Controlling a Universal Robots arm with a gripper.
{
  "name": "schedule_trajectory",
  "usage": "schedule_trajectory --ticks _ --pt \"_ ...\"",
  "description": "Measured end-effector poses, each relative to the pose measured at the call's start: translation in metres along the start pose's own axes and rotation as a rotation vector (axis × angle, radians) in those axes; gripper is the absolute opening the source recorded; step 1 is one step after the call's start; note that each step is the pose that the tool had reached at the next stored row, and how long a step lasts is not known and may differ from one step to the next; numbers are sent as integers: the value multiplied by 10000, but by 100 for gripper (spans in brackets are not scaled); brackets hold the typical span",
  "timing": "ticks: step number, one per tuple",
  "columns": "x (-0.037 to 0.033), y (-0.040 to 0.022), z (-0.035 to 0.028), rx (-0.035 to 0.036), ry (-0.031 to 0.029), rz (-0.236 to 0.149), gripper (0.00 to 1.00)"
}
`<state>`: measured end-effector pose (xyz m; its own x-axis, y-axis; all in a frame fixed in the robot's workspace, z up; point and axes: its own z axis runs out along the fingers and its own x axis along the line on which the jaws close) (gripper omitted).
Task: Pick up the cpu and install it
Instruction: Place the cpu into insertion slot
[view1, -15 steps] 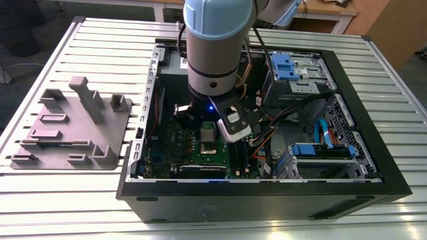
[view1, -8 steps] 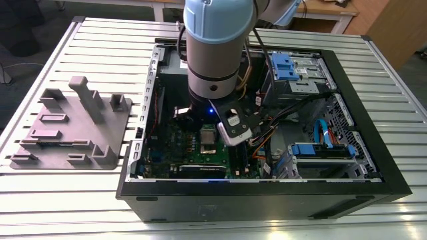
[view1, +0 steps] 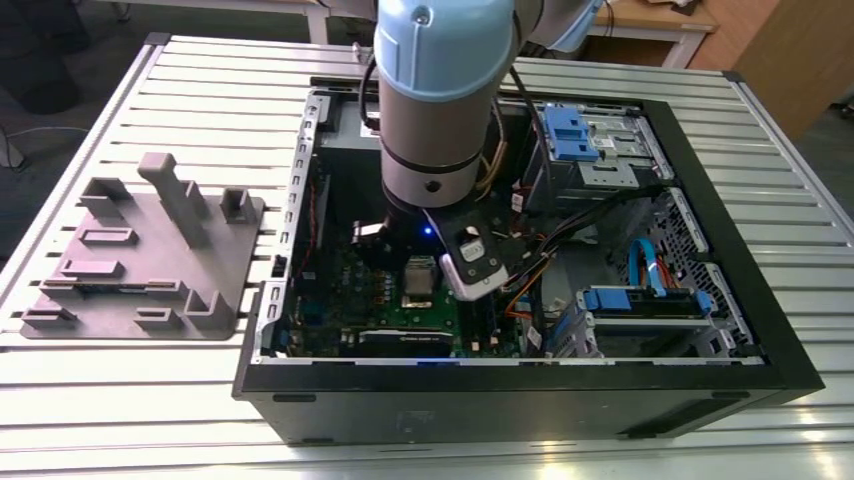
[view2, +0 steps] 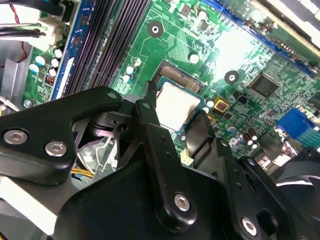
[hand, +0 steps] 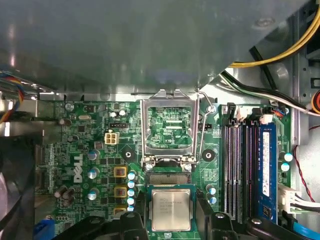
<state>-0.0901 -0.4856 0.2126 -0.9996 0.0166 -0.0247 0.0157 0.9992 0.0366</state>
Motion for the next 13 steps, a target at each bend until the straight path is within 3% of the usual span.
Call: schedule_trajectory --ticks 10,13 --pt "-6 -17 111 0 2 1 47" --pt "-5 -18 119 1 2 1 47"
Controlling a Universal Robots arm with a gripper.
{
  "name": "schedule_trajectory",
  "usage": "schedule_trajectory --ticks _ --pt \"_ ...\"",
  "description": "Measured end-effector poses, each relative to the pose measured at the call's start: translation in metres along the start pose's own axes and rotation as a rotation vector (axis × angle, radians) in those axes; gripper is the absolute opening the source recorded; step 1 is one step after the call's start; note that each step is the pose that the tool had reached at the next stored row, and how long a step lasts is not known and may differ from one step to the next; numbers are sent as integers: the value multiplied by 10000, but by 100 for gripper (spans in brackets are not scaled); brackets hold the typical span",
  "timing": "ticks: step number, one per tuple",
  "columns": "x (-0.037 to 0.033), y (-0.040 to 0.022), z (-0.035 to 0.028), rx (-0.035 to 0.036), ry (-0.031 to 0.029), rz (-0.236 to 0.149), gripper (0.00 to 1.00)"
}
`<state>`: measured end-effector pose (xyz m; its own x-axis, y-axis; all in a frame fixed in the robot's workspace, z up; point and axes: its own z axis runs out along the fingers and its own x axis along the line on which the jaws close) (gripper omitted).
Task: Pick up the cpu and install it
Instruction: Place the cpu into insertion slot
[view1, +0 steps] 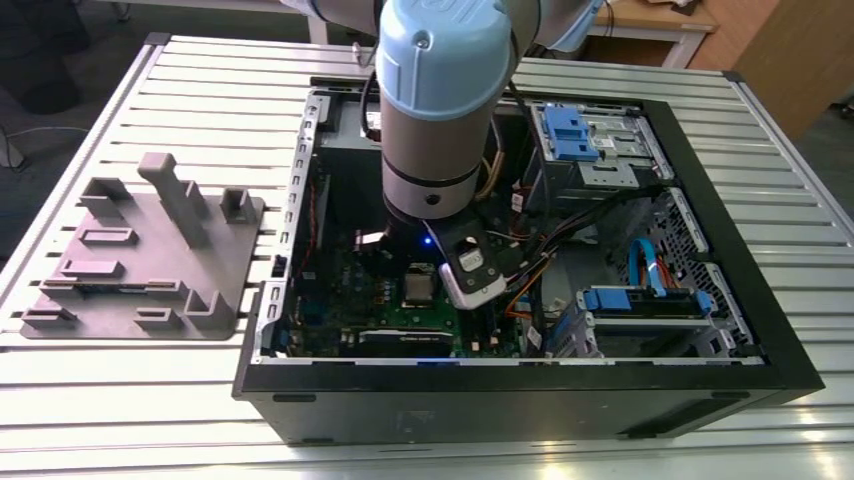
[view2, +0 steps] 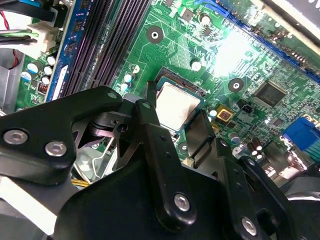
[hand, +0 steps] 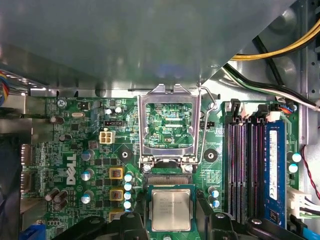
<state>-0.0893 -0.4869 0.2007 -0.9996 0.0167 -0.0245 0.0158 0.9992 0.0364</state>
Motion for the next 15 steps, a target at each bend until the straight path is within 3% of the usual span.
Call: schedule_trajectory --ticks 15 --pt "9 -6 40 0 -1 0 47"
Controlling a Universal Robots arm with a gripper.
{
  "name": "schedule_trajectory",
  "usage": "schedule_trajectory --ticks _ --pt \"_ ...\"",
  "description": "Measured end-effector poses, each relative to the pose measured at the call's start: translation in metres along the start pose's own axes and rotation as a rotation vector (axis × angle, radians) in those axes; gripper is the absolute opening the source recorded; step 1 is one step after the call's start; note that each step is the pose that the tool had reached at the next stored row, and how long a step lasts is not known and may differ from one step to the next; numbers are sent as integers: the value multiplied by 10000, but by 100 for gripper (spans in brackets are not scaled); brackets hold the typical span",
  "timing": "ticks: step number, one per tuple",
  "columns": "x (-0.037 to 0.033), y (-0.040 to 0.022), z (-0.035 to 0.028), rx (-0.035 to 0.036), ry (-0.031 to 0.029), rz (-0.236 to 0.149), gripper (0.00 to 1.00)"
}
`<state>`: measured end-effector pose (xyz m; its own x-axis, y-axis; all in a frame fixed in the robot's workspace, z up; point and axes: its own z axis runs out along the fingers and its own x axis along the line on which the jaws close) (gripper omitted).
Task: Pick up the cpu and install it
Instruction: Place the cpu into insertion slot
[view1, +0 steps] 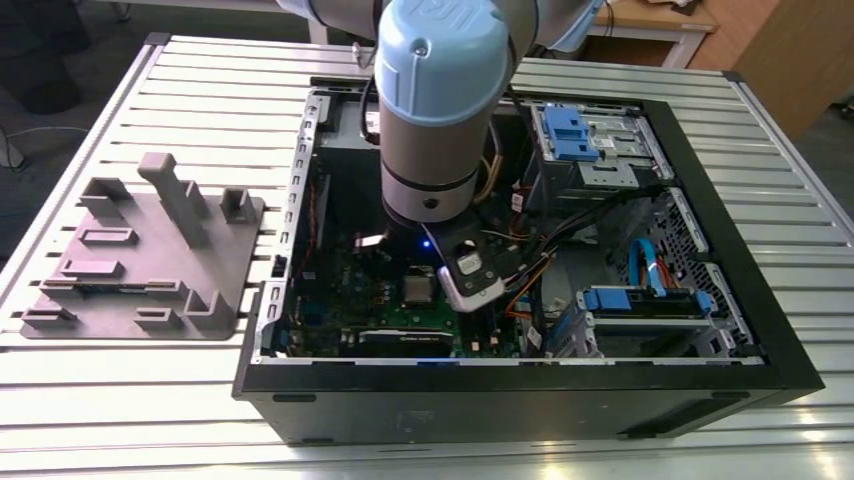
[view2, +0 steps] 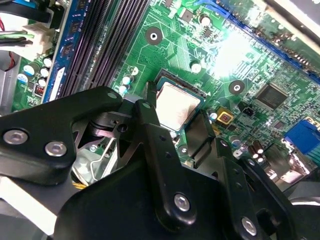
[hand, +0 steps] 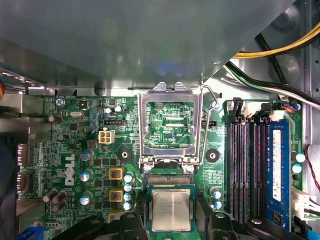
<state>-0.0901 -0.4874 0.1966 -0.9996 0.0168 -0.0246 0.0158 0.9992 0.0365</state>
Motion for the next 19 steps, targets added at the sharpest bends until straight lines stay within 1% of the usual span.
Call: schedule_trajectory --ticks 3,7,19 --pt "9 0 5 -1 0 -1 47" --pt "11 -1 33 -1 0 0 47" --pt "5 1 45 -4 -2 -1 47"
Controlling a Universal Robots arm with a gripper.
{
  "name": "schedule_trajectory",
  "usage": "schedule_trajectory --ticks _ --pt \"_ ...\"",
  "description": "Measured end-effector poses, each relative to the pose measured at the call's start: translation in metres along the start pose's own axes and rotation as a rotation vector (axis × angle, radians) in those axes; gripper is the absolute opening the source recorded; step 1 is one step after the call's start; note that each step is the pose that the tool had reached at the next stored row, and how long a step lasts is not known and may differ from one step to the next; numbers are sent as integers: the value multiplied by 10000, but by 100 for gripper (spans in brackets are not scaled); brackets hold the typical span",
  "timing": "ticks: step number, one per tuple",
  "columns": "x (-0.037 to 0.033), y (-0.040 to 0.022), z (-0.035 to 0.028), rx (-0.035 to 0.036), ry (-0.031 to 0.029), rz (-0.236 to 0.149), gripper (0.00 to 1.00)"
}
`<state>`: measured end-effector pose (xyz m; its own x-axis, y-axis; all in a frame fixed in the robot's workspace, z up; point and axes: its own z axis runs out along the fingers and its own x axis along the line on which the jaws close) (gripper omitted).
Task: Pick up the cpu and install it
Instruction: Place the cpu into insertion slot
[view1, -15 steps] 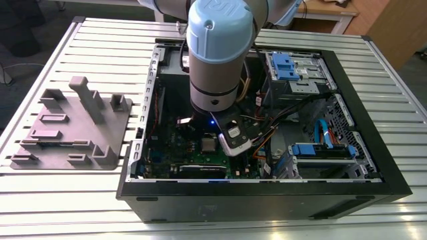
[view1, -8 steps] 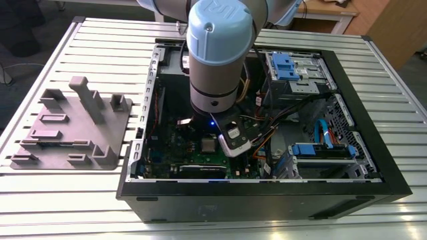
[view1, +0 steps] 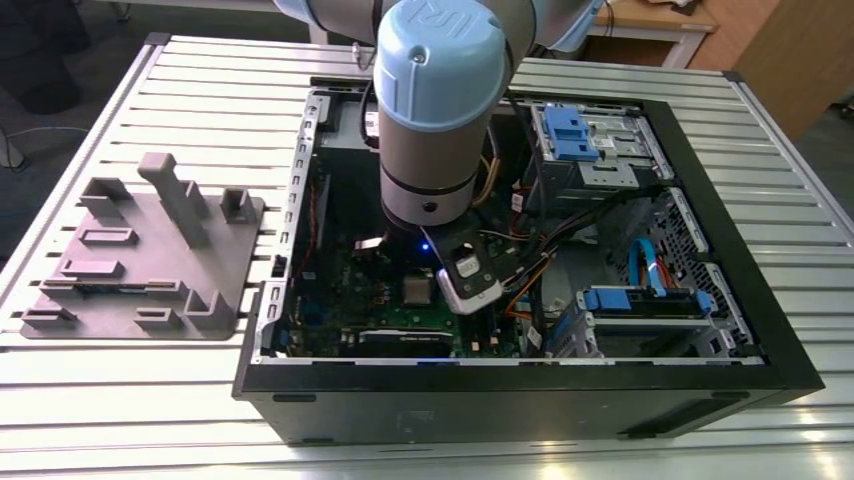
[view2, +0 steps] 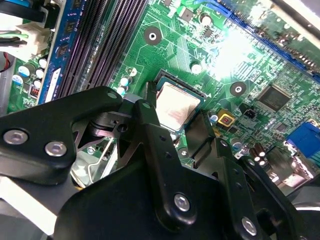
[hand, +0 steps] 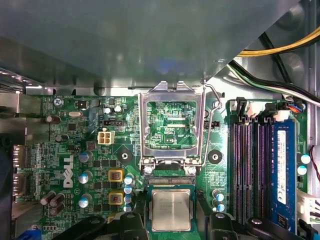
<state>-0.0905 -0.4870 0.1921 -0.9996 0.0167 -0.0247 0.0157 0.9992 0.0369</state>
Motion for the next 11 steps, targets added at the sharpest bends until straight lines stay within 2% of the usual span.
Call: schedule_trajectory --ticks 6,11 --pt "1 3 9 3 1 1 47" --pt "0 4 -15 2 1 1 47"
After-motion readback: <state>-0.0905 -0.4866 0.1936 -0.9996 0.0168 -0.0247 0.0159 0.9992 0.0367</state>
